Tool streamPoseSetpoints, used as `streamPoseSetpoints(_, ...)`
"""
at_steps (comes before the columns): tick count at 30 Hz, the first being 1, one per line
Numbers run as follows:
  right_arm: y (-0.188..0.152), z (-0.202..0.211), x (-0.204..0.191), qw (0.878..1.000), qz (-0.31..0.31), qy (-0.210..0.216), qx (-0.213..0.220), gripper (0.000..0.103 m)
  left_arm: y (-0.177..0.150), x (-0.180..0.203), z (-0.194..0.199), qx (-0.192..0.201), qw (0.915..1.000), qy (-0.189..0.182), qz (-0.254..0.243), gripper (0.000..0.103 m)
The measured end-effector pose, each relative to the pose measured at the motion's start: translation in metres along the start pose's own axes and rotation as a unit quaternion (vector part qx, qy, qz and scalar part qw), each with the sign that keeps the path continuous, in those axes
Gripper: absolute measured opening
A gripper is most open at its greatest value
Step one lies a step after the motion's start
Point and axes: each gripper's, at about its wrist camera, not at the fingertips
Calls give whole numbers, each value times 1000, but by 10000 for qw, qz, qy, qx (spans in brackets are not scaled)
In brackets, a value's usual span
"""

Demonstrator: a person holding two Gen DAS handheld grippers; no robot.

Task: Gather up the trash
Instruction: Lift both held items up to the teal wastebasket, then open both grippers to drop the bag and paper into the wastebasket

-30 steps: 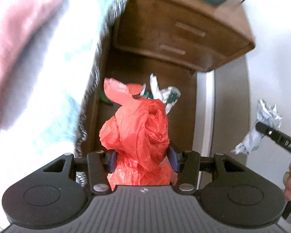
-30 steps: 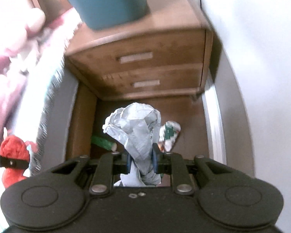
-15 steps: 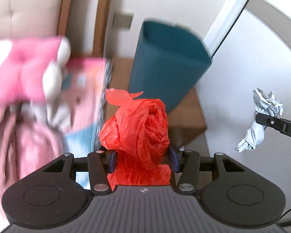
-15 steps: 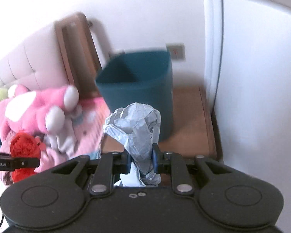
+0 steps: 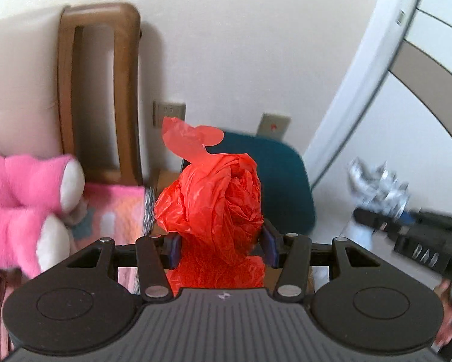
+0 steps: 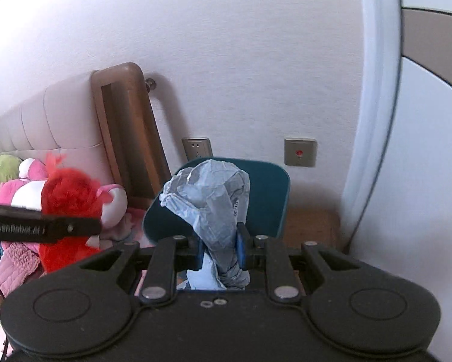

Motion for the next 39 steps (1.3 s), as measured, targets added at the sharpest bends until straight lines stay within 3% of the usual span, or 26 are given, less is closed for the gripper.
streamPoseSetpoints(10,29,-75,26,9996,97,160,-221,19,65,50,-63,405,9982,434,11,50)
streamPoseSetpoints(17,19,-125,28,9966,313,289,-701,19,64,60,-126,-228,9977,636,25,50)
streamPoseSetpoints(23,10,-153,23,9902,580,521,-1163,23,46,56,-178,-975,9907,951,-85,51)
streamPoseSetpoints(28,5,-160,21,9863,721,603,-1359,26,32,57,-203,-1333,9844,1126,-227,53)
streamPoseSetpoints(33,-1,-159,22,9852,785,655,-1373,36,28,48,-216,-1462,9827,1135,-98,70)
streamPoseSetpoints(39,-5,-153,21,9861,848,686,-1255,50,29,36,-211,-1391,9849,1025,110,74)
Point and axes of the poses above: each gripper's, at about its wrist camera, not at the fingertips, and z roughly against the way its jaws point, x to its right, y to its top, and after that the axes turned 14 degrees about z, right-handed
